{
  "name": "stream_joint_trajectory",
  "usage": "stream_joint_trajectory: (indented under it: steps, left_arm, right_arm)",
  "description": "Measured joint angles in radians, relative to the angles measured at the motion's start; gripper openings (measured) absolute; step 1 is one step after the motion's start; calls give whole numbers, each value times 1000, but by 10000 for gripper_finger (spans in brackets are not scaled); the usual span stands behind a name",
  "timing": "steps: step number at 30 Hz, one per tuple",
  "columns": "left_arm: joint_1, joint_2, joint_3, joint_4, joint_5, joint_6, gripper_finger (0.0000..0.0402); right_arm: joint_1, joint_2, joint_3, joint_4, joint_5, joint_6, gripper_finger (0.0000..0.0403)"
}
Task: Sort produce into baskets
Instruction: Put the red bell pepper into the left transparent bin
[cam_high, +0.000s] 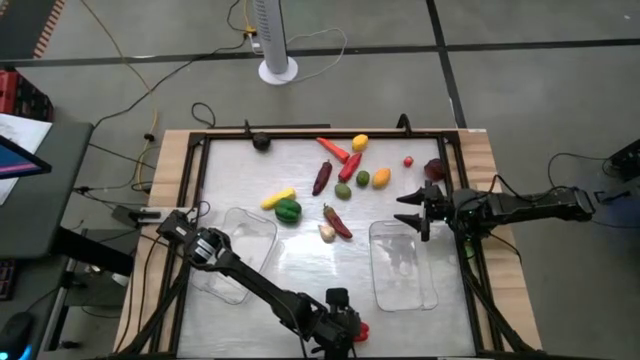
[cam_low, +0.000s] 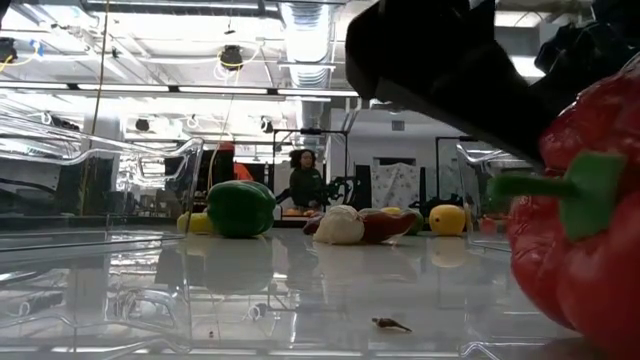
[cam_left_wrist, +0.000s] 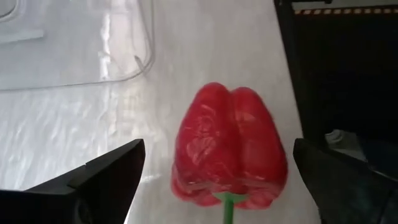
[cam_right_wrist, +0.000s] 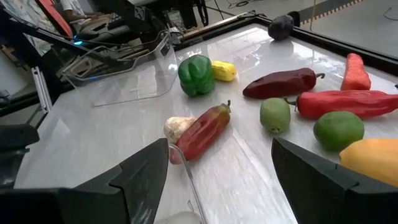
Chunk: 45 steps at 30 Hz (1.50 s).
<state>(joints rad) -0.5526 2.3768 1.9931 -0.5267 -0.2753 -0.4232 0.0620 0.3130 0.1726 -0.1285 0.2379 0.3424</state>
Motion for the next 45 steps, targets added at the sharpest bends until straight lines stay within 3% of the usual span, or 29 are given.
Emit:
stream_joint_trajectory:
  steps: [6, 16, 22, 27, 31, 38, 45]
  left_arm:
    - [3, 15, -4, 3, 10, 29, 350]
    - [26, 15, -4, 10, 34, 16, 239]
    - [51, -53, -4, -60, 45, 12, 238]
    - [50, -173, -4, -317, -116, -15, 241]
    - [36, -284, -3, -591, -252, -142, 242]
    - [-33, -404, -89, -1023, -367, -506, 242]
    - [-69, -561, -393, -1029, -300, -730, 243]
  right_arm:
    - [0, 0, 0, 0, 0, -1, 310]
    - [0, 0, 0, -3, 0, 0, 310]
    - [0, 0, 0, -7, 0, 5, 310]
    - [0, 0, 0, -10, 0, 6, 310]
    - [0, 0, 0, -15, 0, 6, 310]
    - [1, 0, 0, -24, 0, 21, 310]
    - [1, 0, 0, -22, -1, 25, 310]
